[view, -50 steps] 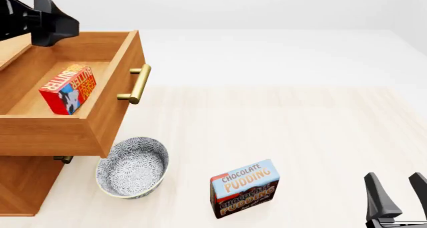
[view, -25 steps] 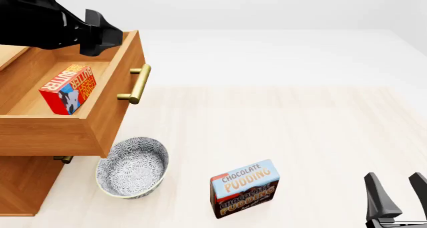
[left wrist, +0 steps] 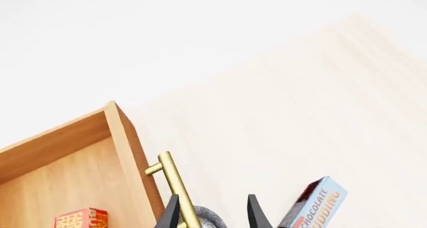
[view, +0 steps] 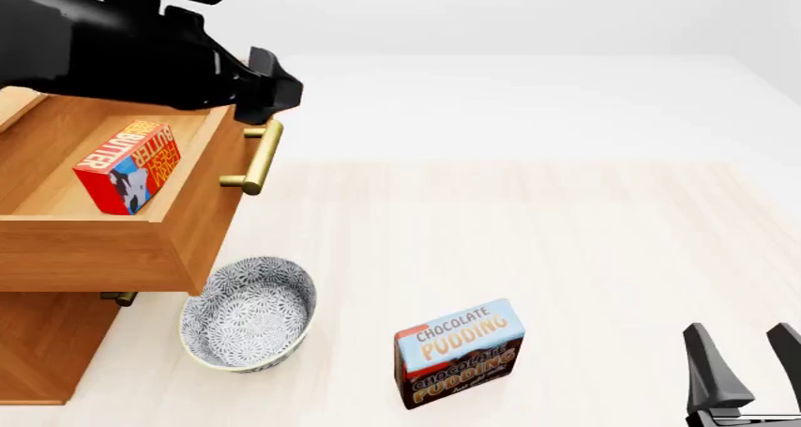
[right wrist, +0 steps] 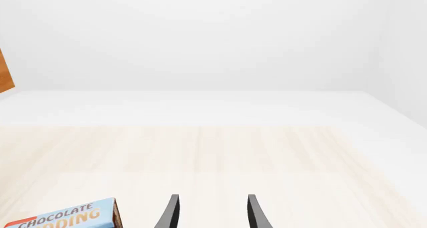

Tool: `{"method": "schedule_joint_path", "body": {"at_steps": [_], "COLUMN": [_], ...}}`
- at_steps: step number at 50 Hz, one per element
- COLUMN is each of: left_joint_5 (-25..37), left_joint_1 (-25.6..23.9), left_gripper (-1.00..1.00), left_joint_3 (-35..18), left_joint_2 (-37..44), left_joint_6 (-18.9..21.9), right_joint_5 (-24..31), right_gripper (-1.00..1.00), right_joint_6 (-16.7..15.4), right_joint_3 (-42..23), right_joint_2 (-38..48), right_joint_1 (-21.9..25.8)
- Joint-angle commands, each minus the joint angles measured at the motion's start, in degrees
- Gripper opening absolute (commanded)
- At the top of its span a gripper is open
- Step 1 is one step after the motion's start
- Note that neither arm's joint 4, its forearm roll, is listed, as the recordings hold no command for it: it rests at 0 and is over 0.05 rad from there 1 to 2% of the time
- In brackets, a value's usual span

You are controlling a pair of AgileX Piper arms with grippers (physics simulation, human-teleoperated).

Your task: Put the butter at the back in the top drawer of the cabinet and close it.

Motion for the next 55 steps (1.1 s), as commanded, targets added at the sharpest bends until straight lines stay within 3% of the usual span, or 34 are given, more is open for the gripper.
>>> {"method": "schedule_joint_path", "body": {"at_steps": [1,29,55], "left_joint_5": [-2.92,-7.03,-9.4], "left_joint_1": [-3.0,-4.8,-1.02], "left_gripper": [1.0,1.0,1.0], "left_joint_3": [0.44,0.89,4.53], "left_joint_2": [4.48,13.63,15.52], "left_joint_6": [-1.04,-3.28,-3.56], "right_joint_5": [0.0,0.0,0.0], "right_gripper": [1.0,1.0,1.0], "right_joint_6": [0.0,0.0,0.0], "right_joint_3": [0.0,0.0,0.0], "right_joint_2": [0.0,0.0,0.0], "right_joint_1": [0.0,0.0,0.0]}}
